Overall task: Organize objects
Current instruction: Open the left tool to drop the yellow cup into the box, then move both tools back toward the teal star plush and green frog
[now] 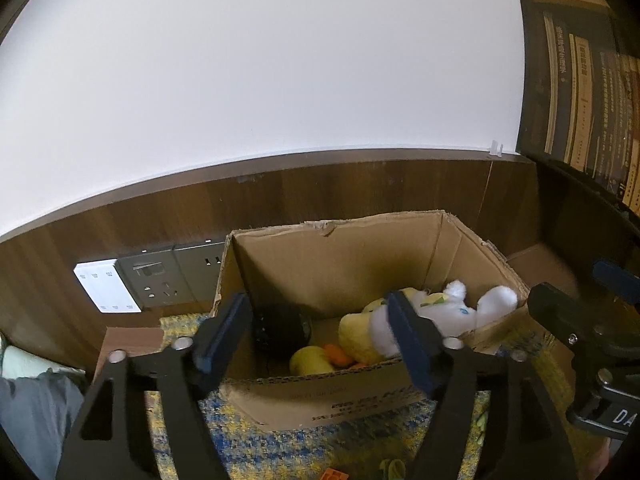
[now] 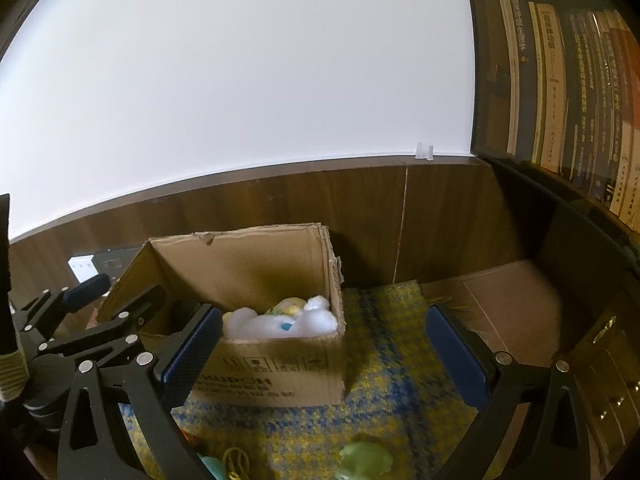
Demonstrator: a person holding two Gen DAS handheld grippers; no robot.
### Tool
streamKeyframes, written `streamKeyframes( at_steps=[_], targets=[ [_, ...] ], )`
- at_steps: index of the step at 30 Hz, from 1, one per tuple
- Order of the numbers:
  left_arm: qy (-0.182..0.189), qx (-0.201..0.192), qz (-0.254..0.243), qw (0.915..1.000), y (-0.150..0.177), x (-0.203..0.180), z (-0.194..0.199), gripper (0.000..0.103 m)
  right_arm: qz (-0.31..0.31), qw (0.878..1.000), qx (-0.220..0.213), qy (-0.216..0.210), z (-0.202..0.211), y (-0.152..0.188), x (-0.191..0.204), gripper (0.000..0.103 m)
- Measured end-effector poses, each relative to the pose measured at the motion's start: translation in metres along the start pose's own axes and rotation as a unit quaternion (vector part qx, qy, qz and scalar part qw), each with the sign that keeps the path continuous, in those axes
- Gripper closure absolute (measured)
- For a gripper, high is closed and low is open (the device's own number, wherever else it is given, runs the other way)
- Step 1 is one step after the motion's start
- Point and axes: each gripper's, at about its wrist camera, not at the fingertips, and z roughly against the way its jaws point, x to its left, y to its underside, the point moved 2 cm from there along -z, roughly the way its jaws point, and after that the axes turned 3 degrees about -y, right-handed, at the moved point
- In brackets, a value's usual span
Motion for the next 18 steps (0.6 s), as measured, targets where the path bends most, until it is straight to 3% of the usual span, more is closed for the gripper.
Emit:
streamKeyframes(
  at_steps=[6, 18],
  targets=[
    [-0.006, -0.007, 0.007, 0.9999, 0.003, 0.0, 0.01, 0.01, -0.001, 1.0, -0.001, -0.001, 0.005, 0.002, -0.003, 0.001],
    [-0.015, -0.005, 0.008, 0.9998, 0.034, -0.012, 0.038, 0.001, -0.003, 1.0, -0.002, 0.003, 0.029, 0.024, -0.012, 0.001]
  ],
)
